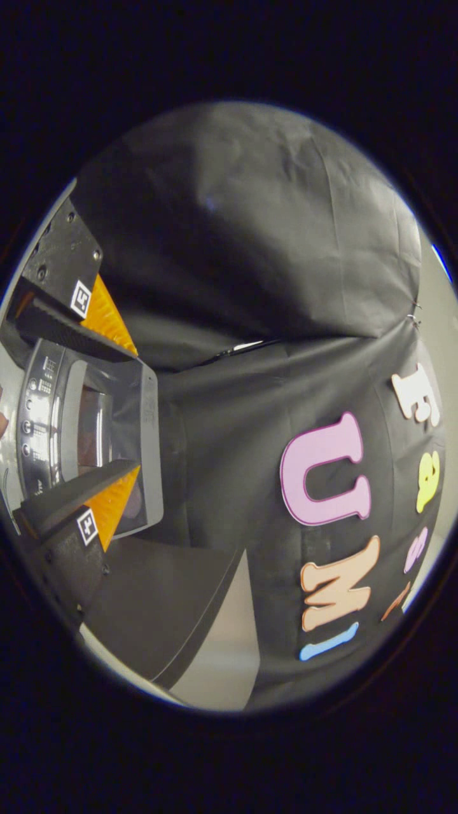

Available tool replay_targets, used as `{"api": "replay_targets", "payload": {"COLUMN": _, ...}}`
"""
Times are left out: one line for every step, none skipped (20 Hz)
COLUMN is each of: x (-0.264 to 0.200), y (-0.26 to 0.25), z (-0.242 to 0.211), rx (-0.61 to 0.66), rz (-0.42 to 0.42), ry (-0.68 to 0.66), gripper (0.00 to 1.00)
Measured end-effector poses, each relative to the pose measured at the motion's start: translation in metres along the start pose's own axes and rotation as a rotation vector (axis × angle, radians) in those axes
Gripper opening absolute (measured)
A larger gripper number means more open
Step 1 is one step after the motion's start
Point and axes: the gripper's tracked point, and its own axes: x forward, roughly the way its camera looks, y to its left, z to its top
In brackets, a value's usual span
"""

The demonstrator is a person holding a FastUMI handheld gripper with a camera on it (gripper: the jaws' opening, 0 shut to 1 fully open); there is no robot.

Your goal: Put the clothes into the washing machine and then close the washing machine lid.

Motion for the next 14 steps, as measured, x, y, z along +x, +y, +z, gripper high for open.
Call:
{"api": "replay_targets", "payload": {"x": -0.010, "y": -0.001, "z": 0.000, "rx": -0.012, "rz": 0.002, "ry": -0.012, "gripper": 0.92}}
{"api": "replay_targets", "payload": {"x": -0.020, "y": -0.005, "z": 0.000, "rx": -0.024, "rz": -0.005, "ry": -0.024, "gripper": 0.92}}
{"api": "replay_targets", "payload": {"x": -0.031, "y": -0.009, "z": -0.003, "rx": -0.035, "rz": -0.010, "ry": -0.035, "gripper": 0.92}}
{"api": "replay_targets", "payload": {"x": -0.039, "y": -0.013, "z": -0.006, "rx": -0.040, "rz": -0.011, "ry": -0.045, "gripper": 0.92}}
{"api": "replay_targets", "payload": {"x": -0.049, "y": -0.016, "z": -0.008, "rx": -0.042, "rz": -0.014, "ry": -0.051, "gripper": 0.92}}
{"api": "replay_targets", "payload": {"x": -0.062, "y": -0.020, "z": -0.012, "rx": -0.041, "rz": -0.023, "ry": -0.060, "gripper": 0.92}}
{"api": "replay_targets", "payload": {"x": -0.073, "y": -0.024, "z": -0.016, "rx": -0.042, "rz": -0.029, "ry": -0.064, "gripper": 0.92}}
{"api": "replay_targets", "payload": {"x": -0.083, "y": -0.028, "z": -0.017, "rx": -0.044, "rz": -0.036, "ry": -0.077, "gripper": 0.92}}
{"api": "replay_targets", "payload": {"x": -0.095, "y": -0.034, "z": -0.017, "rx": -0.047, "rz": -0.041, "ry": -0.086, "gripper": 0.92}}
{"api": "replay_targets", "payload": {"x": -0.103, "y": -0.038, "z": -0.019, "rx": -0.049, "rz": -0.045, "ry": -0.095, "gripper": 0.92}}
{"api": "replay_targets", "payload": {"x": -0.112, "y": -0.041, "z": -0.020, "rx": -0.053, "rz": -0.045, "ry": -0.104, "gripper": 0.92}}
{"api": "replay_targets", "payload": {"x": -0.122, "y": -0.043, "z": -0.022, "rx": -0.057, "rz": -0.048, "ry": -0.110, "gripper": 0.92}}
{"api": "replay_targets", "payload": {"x": -0.127, "y": -0.048, "z": -0.023, "rx": -0.060, "rz": -0.057, "ry": -0.119, "gripper": 0.92}}
{"api": "replay_targets", "payload": {"x": -0.136, "y": -0.051, "z": -0.025, "rx": -0.061, "rz": -0.062, "ry": -0.130, "gripper": 0.92}}
